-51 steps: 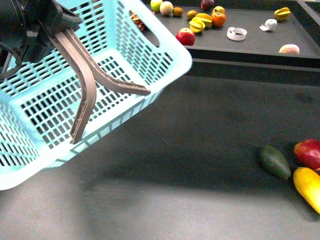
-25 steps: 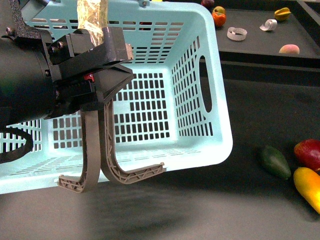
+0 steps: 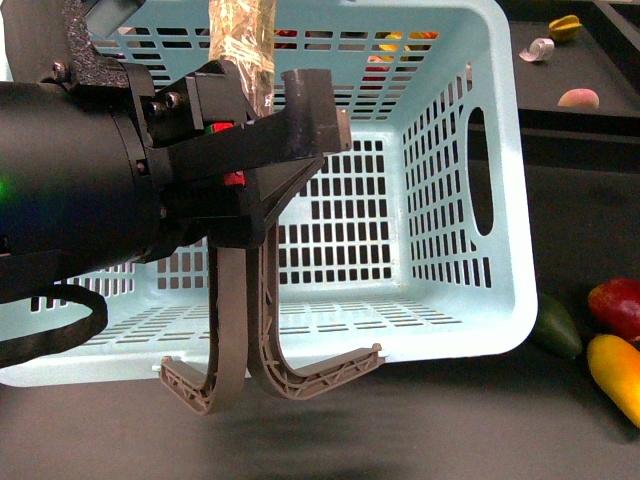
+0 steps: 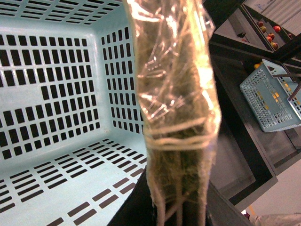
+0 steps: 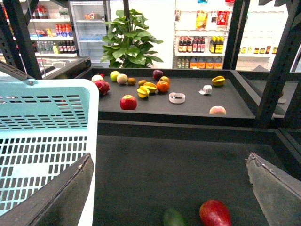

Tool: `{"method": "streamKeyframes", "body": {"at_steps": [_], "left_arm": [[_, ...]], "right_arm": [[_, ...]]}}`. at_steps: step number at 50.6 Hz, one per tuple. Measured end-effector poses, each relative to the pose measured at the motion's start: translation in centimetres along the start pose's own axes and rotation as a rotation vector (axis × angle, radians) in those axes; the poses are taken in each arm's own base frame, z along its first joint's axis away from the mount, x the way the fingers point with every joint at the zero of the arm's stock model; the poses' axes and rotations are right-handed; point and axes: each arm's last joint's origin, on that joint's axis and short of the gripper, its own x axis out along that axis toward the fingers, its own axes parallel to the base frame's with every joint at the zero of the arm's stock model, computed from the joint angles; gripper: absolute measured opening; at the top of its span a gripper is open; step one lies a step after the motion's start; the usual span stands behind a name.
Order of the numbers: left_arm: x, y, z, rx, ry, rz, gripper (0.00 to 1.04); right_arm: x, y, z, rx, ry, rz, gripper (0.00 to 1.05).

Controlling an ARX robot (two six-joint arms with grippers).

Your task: Pick mango with right arm and hold basket with left

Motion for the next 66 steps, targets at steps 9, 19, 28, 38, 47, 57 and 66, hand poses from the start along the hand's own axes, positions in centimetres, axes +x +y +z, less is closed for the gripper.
{"method": "streamKeyframes", "body": {"at_steps": [9, 19, 28, 38, 47, 57, 66], "left_arm": [[-0.1, -0.2, 0.1, -0.001, -0.021, 0.03, 0.07], [-0.2, -0.2, 0.3, 0.0, -0.037, 0.044, 0.07], [-0.2, -0.2, 0.3, 0.0, -0.036, 0.043, 0.07], [-0.2, -0.2, 0.3, -0.003, -0.034, 0.035, 0.07], [-0.2, -0.2, 0.3, -0.003, -0.035, 0.036, 0.07], [-0.2, -0.2, 0.3, -0.003, -0.037, 0.041, 0.07], [-0.2, -0.2, 0.3, -0.003, -0.037, 0.04, 0.07]], "right_arm": [[0.0, 0.0, 0.0, 0.0, 0.0, 0.0, 0.97], [0.0, 0.0, 0.0, 0.0, 0.0, 0.0, 0.97], [0.0, -0.1, -0.1, 0.026, 0.084, -0.064, 0.97], [3.4, -2.0, -1.6, 0.076, 0.294, -0.115, 0.97], [6.6, -3.5, -4.2, 0.008, 0.405, -0.108, 0.97], [10.2, -5.4, -7.4, -0.042, 0.51, -0.126, 0.97], [12.5, -6.6, -12.3, -0.061, 0.685, -0.139, 0.97]]}}
